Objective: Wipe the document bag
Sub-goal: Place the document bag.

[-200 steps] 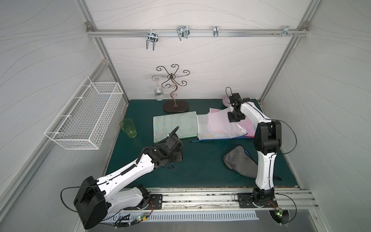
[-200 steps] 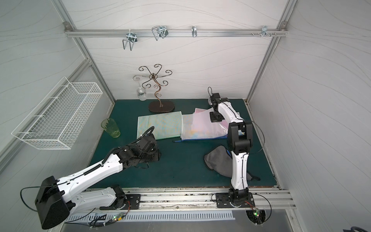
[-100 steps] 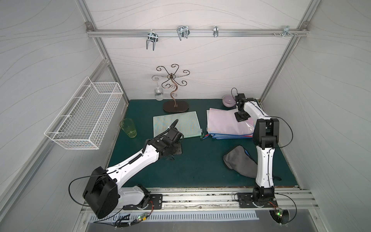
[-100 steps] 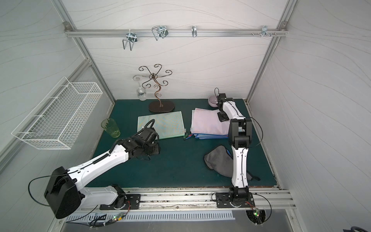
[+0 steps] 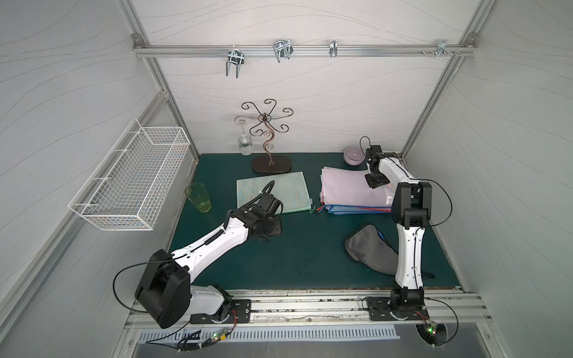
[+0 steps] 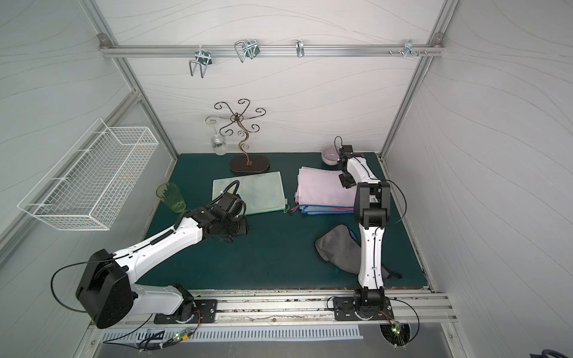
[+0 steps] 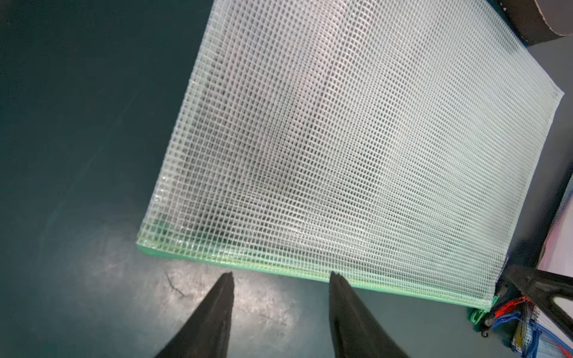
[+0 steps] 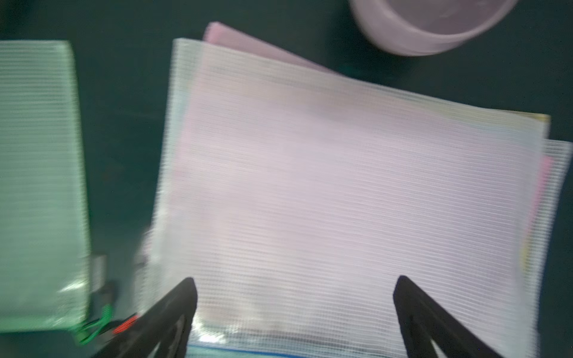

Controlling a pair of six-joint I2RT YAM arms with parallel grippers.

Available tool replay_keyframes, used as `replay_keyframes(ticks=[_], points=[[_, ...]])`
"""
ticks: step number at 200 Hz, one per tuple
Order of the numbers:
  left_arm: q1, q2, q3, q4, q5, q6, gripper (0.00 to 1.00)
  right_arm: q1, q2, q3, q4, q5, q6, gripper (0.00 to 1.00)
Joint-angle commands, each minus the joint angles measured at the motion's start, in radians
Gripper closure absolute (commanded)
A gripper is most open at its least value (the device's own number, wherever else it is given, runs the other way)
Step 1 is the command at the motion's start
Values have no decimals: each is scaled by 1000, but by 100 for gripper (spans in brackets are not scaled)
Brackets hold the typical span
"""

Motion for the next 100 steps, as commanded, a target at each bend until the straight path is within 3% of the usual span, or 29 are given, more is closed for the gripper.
replay_keyframes(ticks=[1,10,21,56,100], points=[[13,2,30,17,8,16,57,6,3,22,9,61,19,26],[18,0,24,19,9,15,56,8,-1,22,10,86,33,12],[23,-3,20,22,12,13,56,8,-14,23,9,95,41,2],[83,-18,-18,62,48,-5,55,33,-91,24,1,26,140,1],[204,4,-43,116,72,-31,54,107,-156,9,-32,-269,253,1]])
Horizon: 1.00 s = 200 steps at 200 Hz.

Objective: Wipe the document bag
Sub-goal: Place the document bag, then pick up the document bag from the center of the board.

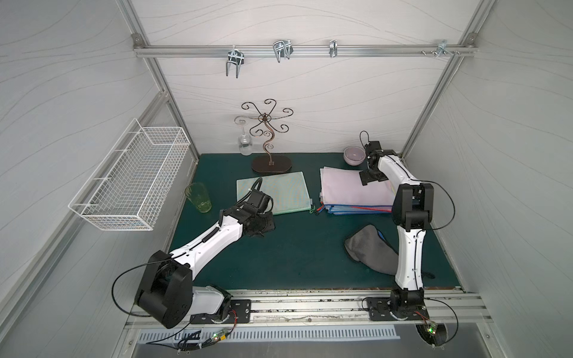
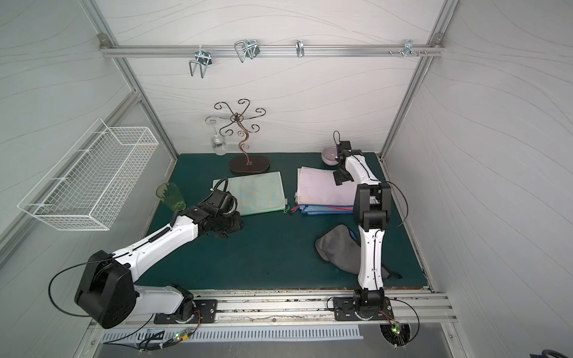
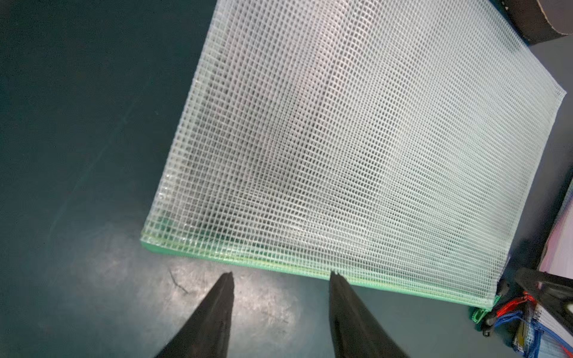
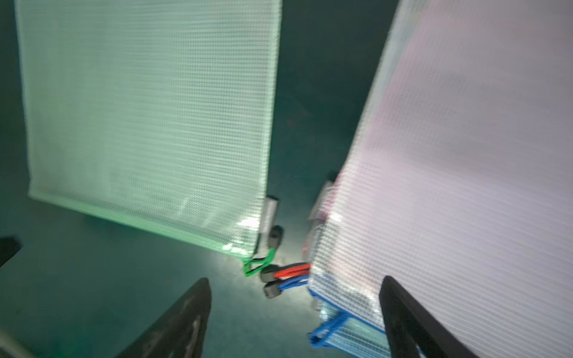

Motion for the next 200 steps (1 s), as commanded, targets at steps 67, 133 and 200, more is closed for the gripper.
replay_keyframes(ticks=[67,133,200], points=[[256,110,-5,134,-5,-69,47,254,-138,-80,14,-590,221,4],[295,291,111,174,-43,-60,47,365,-43,-119,146,-860,389,23],[293,319,99,259,18,-75,47,363,98,-76,197,-807,416,28]])
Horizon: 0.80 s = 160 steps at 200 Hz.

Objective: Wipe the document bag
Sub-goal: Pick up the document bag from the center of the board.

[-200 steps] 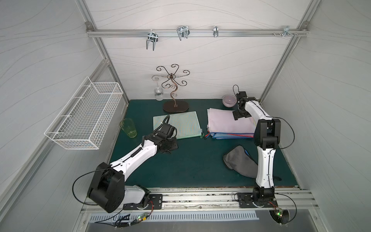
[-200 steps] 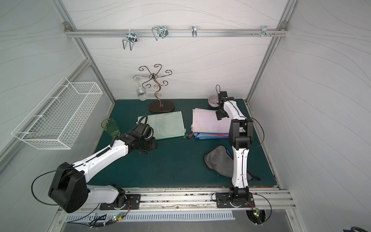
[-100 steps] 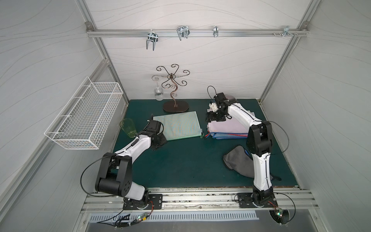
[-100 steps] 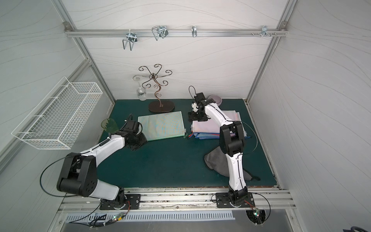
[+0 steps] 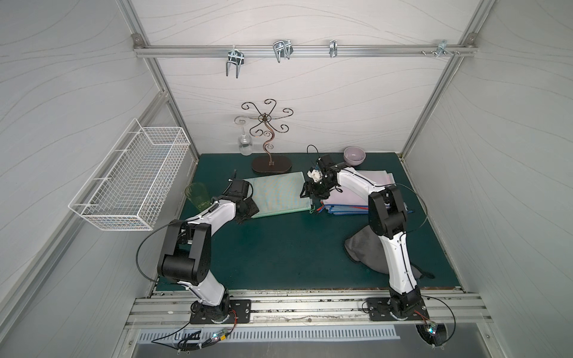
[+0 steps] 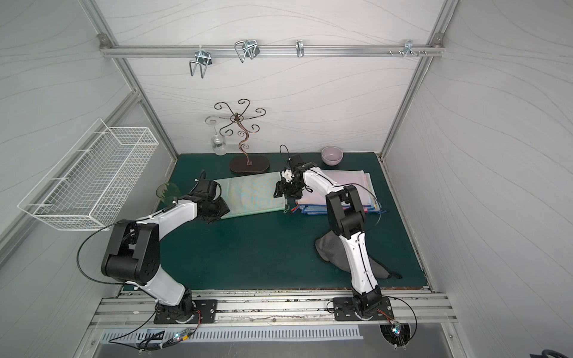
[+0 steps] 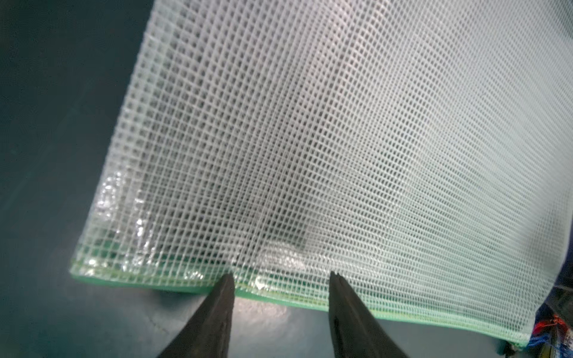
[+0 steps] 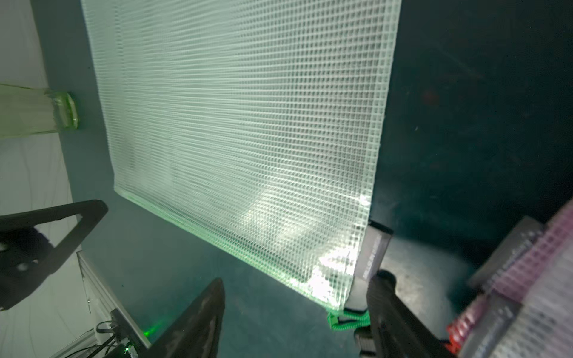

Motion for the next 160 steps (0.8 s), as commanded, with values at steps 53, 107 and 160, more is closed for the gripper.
replay_keyframes(ticks=[53,107,160], points=[[1,88,14,72,22,-21,47,18,122,58,8,-53,23,34],[2,154,-11,98,40,-53,47,28,114,-40,100,-198,109,46],[-1,109,-52,121,56,-55,48,29,54,-26,75,-209,103,100]])
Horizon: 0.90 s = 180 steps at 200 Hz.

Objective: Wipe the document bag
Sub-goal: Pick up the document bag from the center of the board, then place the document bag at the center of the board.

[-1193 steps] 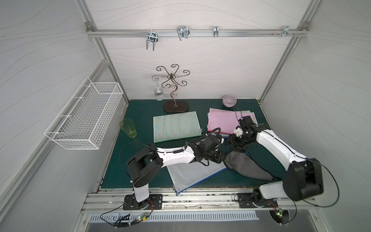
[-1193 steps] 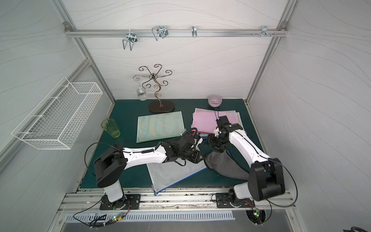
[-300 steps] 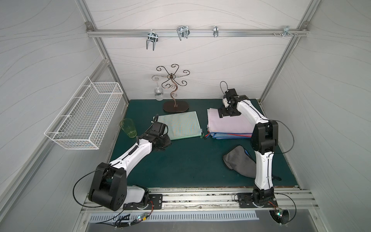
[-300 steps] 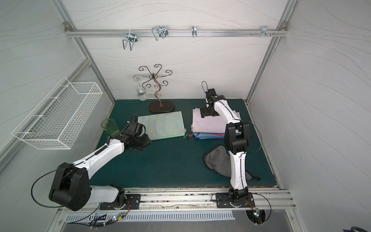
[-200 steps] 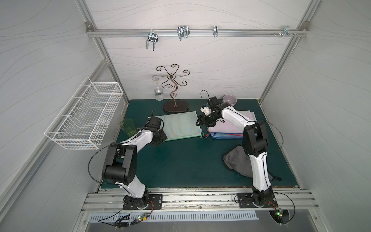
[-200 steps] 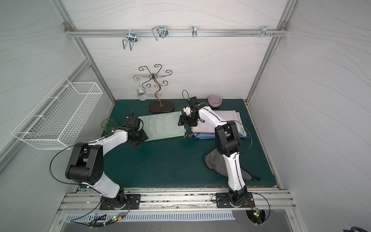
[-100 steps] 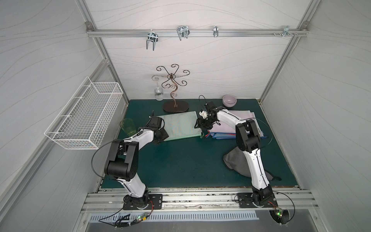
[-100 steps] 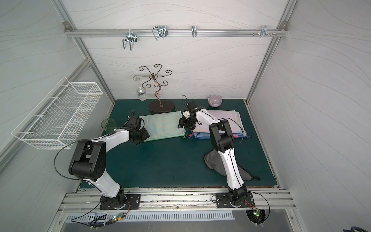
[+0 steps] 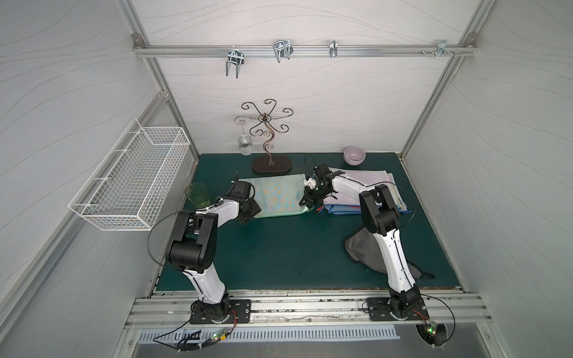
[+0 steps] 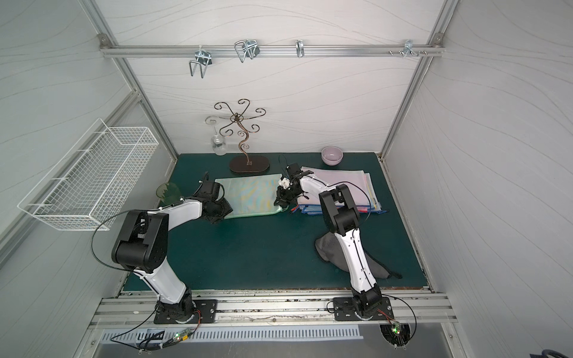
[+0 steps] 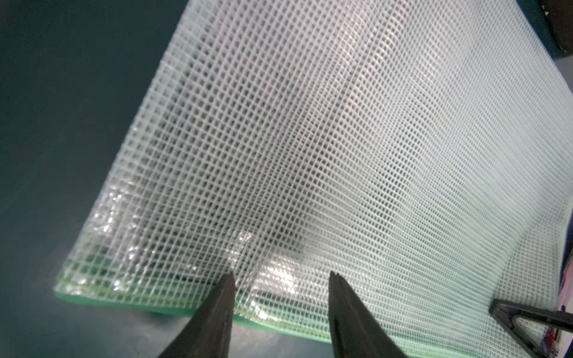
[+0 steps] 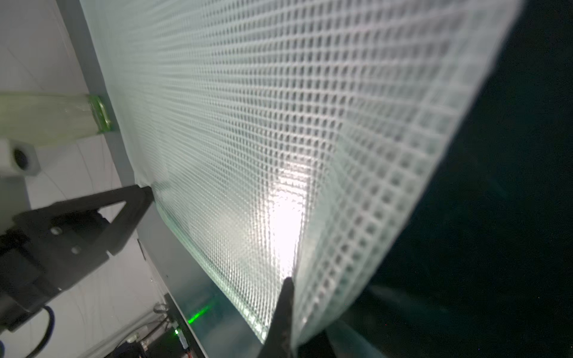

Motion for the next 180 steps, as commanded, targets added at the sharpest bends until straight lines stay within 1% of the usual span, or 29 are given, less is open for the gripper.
replay_keyframes(ticks=[1,19,42,57,78,103,126,143,160,180], points=[[-1,-5,-41,-10,26,-14,48,16,-32,21,-53,-18,-16,100],[-3,-78,-50,-30,23,-13,48,33,-85,39,-110,17,-48,100],[-3,-204,-75,-70,27,-15,48,49,-157,24,-184,23,-68,100],[-4,-291,-99,-105,38,-14,47,65,-218,-13,-262,79,-104,100],[-15,-393,-131,-162,60,1,48,78,-323,-138,-318,114,-123,100],[-54,-480,-182,-210,67,14,49,91,-450,-333,-334,146,-98,100],[-143,-521,-238,-210,48,3,50,117,-540,-503,-306,190,-64,100],[-194,-513,-289,-172,62,-30,51,118,-566,-614,-230,199,-15,100],[-251,-498,-311,-145,66,-49,53,118,-569,-677,-155,223,30,100],[-301,-476,-311,-150,65,-50,54,124,-565,-698,-146,261,54,100]])
